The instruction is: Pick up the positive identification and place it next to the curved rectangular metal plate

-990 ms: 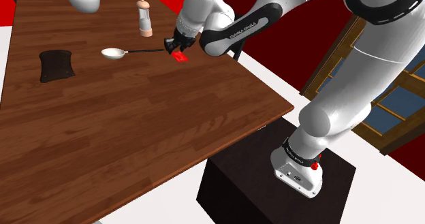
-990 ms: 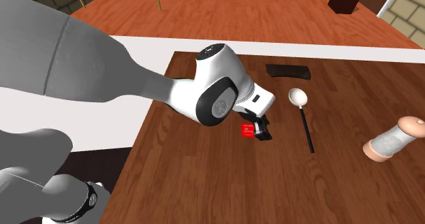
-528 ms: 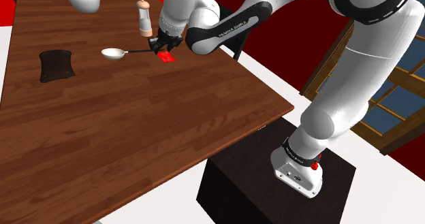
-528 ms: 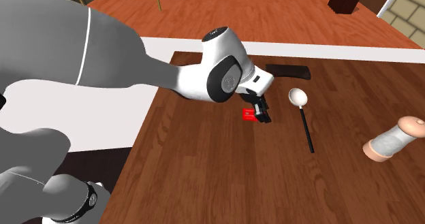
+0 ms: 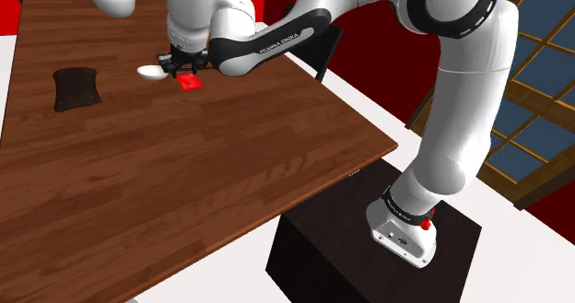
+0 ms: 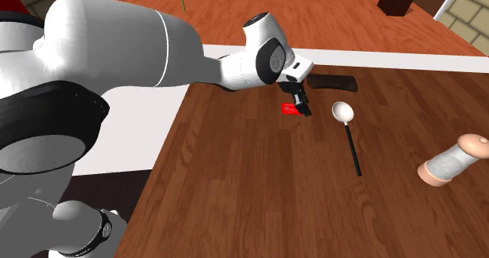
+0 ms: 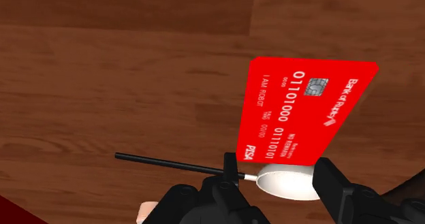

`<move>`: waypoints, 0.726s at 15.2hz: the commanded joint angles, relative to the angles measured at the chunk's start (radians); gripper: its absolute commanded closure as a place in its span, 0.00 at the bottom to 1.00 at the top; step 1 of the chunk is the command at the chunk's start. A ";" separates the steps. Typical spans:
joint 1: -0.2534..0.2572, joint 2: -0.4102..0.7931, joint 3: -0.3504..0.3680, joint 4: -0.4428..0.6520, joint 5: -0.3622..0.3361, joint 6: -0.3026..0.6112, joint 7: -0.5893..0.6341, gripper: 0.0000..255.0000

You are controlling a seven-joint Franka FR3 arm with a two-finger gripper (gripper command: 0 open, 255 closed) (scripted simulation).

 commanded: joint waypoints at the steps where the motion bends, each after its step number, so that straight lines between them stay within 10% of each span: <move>1: 0.053 0.057 -0.002 0.088 -0.015 -0.054 0.014 1.00; 11: 0.387 0.457 -0.042 0.751 -0.064 -0.346 -0.037 1.00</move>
